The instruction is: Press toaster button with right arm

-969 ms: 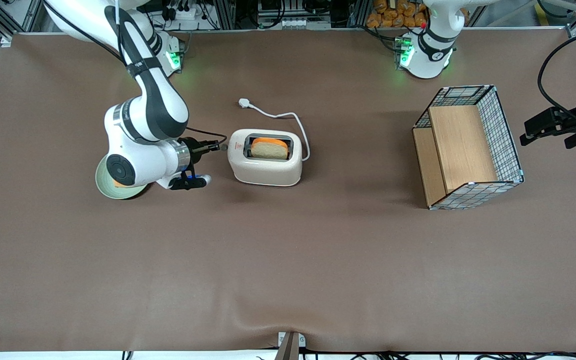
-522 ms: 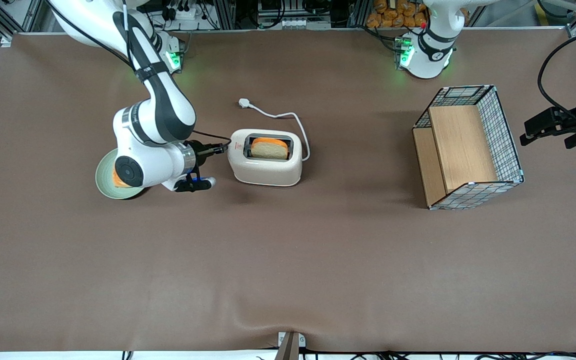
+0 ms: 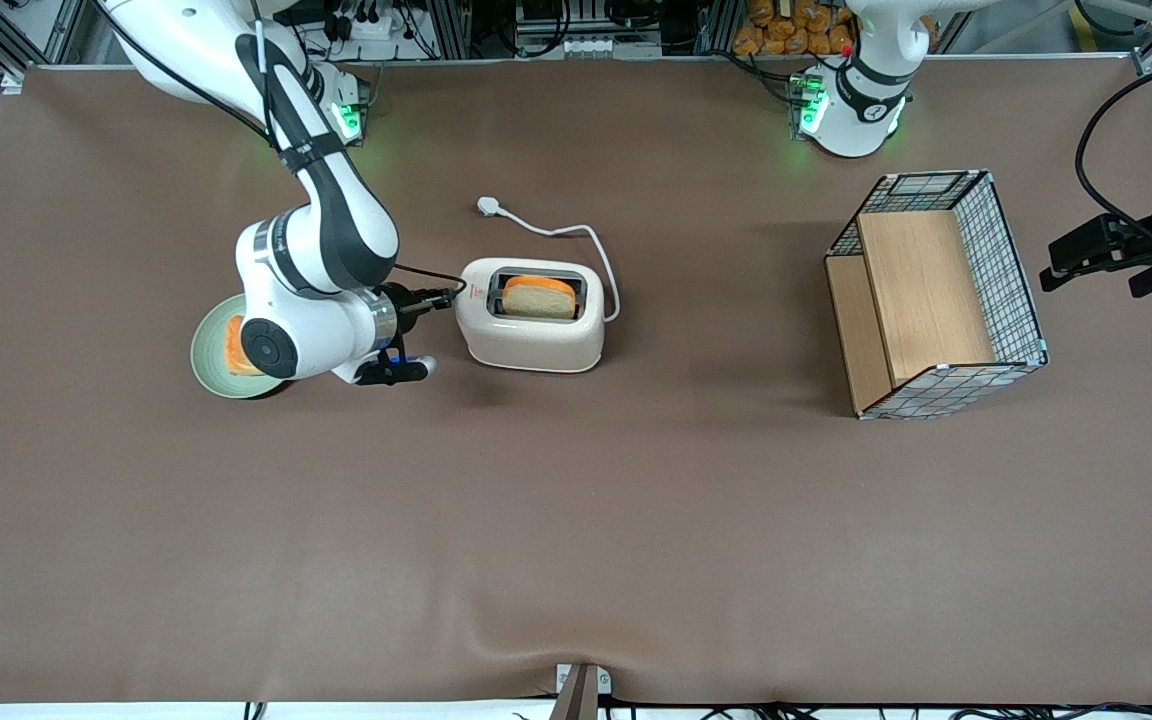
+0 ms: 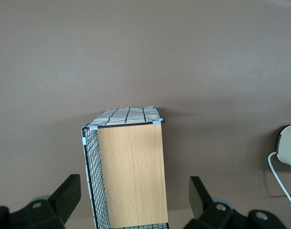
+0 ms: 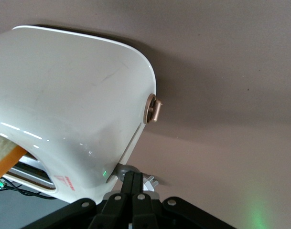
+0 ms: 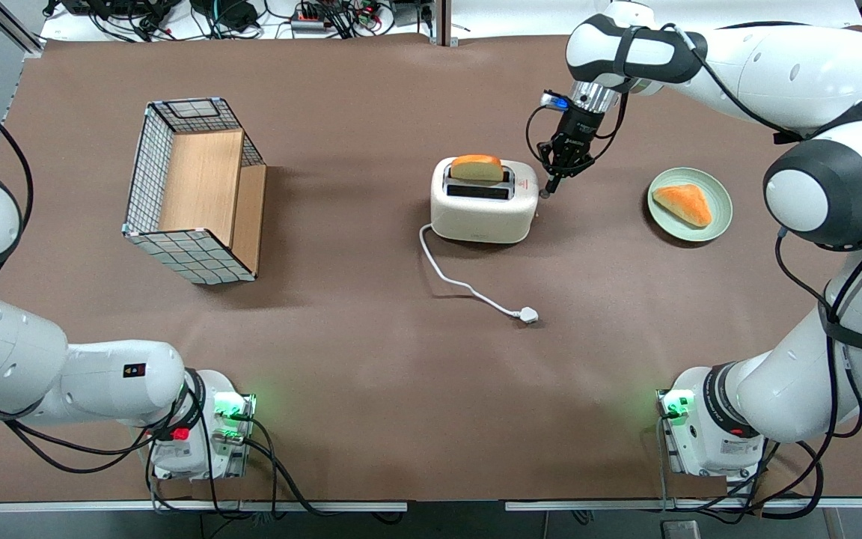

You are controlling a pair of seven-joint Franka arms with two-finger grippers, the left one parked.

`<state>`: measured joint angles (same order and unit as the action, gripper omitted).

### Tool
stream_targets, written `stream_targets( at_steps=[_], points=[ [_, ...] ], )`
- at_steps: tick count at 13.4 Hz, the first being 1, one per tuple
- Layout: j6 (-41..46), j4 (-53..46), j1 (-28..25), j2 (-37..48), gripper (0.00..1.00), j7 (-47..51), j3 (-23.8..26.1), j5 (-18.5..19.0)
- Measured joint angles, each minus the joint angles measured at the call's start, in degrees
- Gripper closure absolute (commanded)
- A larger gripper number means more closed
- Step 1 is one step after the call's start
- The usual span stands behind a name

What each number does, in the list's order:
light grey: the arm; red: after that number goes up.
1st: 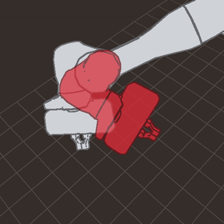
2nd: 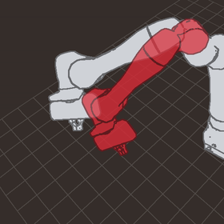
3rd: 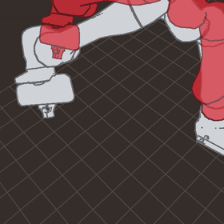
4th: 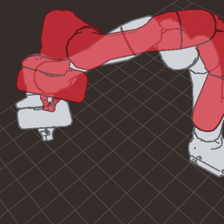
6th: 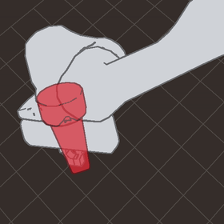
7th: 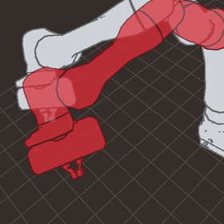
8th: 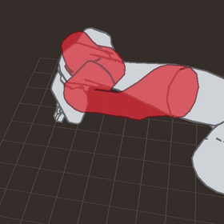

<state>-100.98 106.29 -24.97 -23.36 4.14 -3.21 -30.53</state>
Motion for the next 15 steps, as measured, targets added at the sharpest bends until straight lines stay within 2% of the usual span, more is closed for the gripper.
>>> stream_targets(
  at_steps=[15],
  points=[
    [-2.2,0.0,-0.3,-2.7,1.00,-0.1,0.0,-0.1]
  ],
)
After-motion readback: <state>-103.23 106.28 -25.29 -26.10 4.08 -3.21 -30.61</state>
